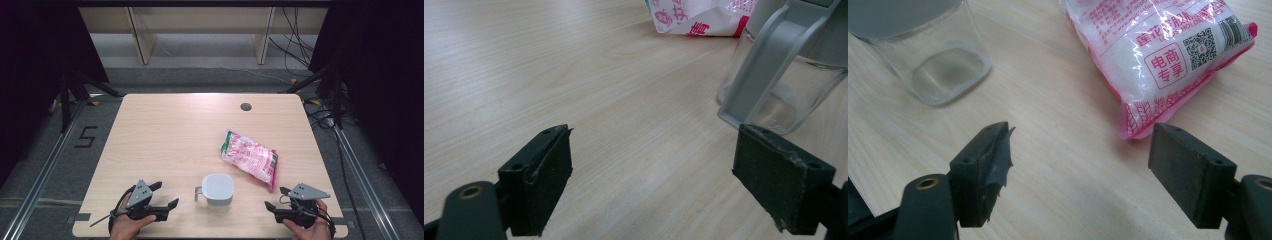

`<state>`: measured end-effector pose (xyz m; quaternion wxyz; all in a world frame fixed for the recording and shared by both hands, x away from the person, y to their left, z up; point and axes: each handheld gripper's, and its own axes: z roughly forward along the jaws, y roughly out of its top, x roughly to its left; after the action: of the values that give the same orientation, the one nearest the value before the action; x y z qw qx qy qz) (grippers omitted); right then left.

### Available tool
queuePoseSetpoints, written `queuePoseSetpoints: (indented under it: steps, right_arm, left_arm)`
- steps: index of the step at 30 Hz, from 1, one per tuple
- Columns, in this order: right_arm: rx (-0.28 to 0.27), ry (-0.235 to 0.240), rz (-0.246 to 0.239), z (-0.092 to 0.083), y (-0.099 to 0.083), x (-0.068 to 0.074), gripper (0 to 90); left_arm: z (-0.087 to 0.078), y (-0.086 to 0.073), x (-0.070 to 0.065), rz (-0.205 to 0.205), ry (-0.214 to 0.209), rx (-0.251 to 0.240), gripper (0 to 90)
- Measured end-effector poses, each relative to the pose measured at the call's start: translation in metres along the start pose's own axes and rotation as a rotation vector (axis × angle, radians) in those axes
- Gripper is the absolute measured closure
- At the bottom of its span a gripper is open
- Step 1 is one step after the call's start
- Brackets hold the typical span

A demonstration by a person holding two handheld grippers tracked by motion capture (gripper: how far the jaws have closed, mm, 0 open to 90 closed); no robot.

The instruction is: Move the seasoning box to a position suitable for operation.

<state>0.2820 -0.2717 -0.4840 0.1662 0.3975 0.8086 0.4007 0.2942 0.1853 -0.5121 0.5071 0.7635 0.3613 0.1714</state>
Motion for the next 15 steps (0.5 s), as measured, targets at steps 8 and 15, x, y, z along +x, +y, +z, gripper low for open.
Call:
queuePoseSetpoints:
  steps: [8,15]
  right_arm:
    - [0.007,0.009,0.021,0.0,0.0,0.001,26.0]
    - [-0.011,0.004,-0.004,0.001,0.0,-0.002,26.0]
  left_arm:
    - [0.0,0.001,-0.004,0.034,-0.027,-0.02,25.9]
    - [0.007,0.008,-0.015,0.094,-0.098,-0.031,33.6]
